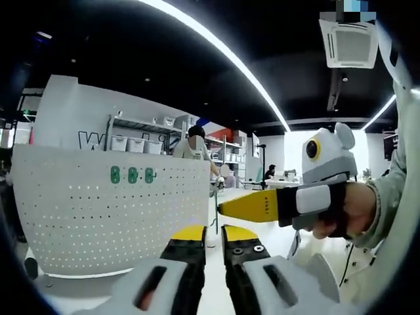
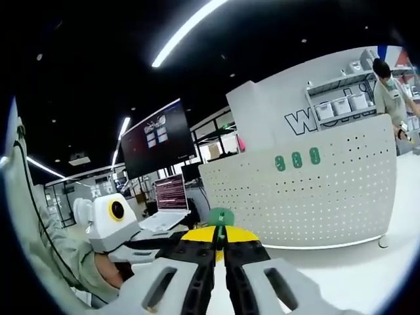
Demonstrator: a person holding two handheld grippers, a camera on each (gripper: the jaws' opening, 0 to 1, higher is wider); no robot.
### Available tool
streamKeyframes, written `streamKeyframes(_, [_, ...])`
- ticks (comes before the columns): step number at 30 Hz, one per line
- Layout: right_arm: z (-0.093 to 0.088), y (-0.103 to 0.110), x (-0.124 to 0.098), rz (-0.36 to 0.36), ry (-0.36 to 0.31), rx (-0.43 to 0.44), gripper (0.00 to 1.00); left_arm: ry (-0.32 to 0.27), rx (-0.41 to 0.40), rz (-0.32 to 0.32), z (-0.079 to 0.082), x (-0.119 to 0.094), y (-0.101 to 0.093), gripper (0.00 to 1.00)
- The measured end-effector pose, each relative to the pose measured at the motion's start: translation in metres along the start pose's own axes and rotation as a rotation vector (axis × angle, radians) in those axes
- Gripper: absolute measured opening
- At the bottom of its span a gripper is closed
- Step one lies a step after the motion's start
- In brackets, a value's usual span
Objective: Insert the hook assembly into the mounting plate slot until the hook locks in place.
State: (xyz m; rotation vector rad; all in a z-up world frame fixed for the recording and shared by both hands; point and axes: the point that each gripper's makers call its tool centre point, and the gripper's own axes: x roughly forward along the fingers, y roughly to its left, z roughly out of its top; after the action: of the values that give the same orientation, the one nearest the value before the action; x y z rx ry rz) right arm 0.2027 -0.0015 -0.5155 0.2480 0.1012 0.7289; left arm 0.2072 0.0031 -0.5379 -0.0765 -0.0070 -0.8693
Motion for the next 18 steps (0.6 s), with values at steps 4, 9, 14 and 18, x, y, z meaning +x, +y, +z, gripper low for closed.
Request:
streamKeyframes(4, [0.000, -0.002, 0.001, -0.007, -0.003, -0.007, 0.01, 0.021, 0.016, 0.013, -0.005, -0.001, 0.002, 0.20])
streamKeyframes(9, [-0.001, -0.010, 0.001, -0.024, -0.004, -0.010, 0.01, 0.053, 0.056, 0.036, -0.011, -0.004, 0.004, 0.24])
streamKeyframes(14, [0.000, -0.023, 0.001, -0.056, -0.011, -0.030, 0.02, 0.110, 0.084, 0.086, -0.025, -0.010, 0.013, 0.30])
streamKeyframes(18, [-0.002, -0.035, 0.000, -0.089, -0.008, -0.051, 0.02, 0.209, 0.081, 0.118, -0.051, -0.019, 0.020, 0.35])
